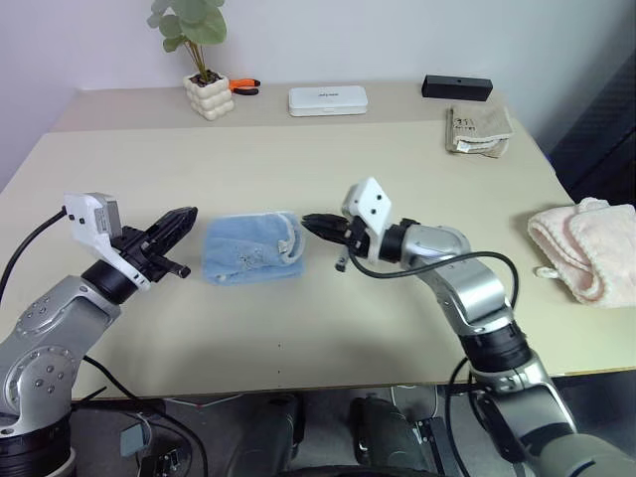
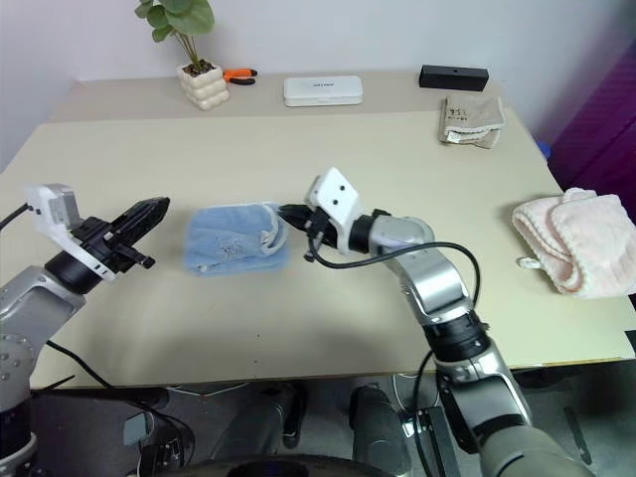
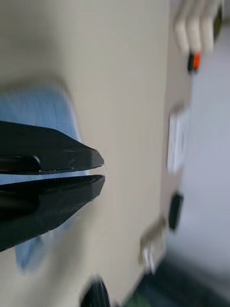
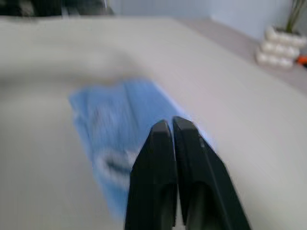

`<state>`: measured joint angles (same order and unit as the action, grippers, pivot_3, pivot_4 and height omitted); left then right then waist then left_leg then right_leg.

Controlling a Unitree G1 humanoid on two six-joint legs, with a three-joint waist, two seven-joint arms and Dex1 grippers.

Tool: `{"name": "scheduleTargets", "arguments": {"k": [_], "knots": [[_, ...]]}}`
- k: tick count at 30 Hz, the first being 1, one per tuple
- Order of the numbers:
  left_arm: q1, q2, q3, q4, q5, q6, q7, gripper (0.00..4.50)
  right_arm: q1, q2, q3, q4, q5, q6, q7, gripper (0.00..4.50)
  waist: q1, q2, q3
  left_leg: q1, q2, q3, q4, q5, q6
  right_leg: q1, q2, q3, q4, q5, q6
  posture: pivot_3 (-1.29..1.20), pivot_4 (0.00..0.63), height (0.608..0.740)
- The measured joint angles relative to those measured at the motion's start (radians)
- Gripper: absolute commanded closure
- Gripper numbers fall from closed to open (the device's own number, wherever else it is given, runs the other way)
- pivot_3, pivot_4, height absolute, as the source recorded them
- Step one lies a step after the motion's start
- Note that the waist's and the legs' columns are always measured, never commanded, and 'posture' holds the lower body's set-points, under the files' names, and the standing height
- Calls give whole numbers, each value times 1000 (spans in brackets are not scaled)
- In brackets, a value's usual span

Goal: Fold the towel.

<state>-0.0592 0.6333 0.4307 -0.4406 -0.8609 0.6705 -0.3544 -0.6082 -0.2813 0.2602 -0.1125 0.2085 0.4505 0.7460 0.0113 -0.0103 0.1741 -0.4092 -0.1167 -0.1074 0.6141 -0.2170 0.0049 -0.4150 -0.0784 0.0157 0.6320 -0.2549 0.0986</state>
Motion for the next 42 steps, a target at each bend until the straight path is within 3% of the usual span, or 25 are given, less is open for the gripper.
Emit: {"name": "scheduleTargets", "arguments": {"k": [8,15,18,24,31,40,41,42], "knots": [[-22,27,-316,182,341,-118,-98,4472,-87,138,153,287,-126,-19,-41,4500,-11,0,0,0,0,0,-2,2,-4,-7,0,1,3,1,-1,0,150,736],[48,14,-336,215,447,-222,-166,4472,-53,132,184,333,-191,-22,-59,4500,-26,1,-1,0,0,0,-2,2,-3,-8,0,1,6,1,-1,0,150,736],[89,-57,-255,185,387,-229,-162,4500,-18,117,119,280,-144,19,-50,3620,-25,1,0,0,0,0,-2,2,-3,-9,0,1,6,1,-1,0,150,736],[230,-63,-76,61,348,-296,-186,4500,7,89,-74,73,31,296,-51,697,-31,0,-1,-1,1,1,-3,1,-3,-8,0,2,6,1,-2,0,150,736],[352,-55,-10,49,349,-358,-265,4500,11,220,-144,110,138,546,-166,697,-26,1,-1,-1,1,1,-2,1,-3,-9,0,2,7,0,-5,0,150,736],[401,-64,-23,-4,351,-370,-290,4500,-93,338,-191,337,149,573,-278,697,-31,1,-1,-1,1,1,-2,1,-3,-10,1,1,6,1,-3,0,150,736],[400,-67,-27,-8,351,-370,-288,4500,-99,346,-189,350,149,567,-279,1181,-32,1,-1,-1,1,1,-3,1,-3,-10,1,1,6,1,-3,0,150,736],[400,-67,-29,-11,351,-370,-285,4500,-103,353,-190,359,150,566,-279,1371,-33,1,-1,-1,1,1,-3,1,-3,-10,1,1,6,1,-3,0,150,736]]}}
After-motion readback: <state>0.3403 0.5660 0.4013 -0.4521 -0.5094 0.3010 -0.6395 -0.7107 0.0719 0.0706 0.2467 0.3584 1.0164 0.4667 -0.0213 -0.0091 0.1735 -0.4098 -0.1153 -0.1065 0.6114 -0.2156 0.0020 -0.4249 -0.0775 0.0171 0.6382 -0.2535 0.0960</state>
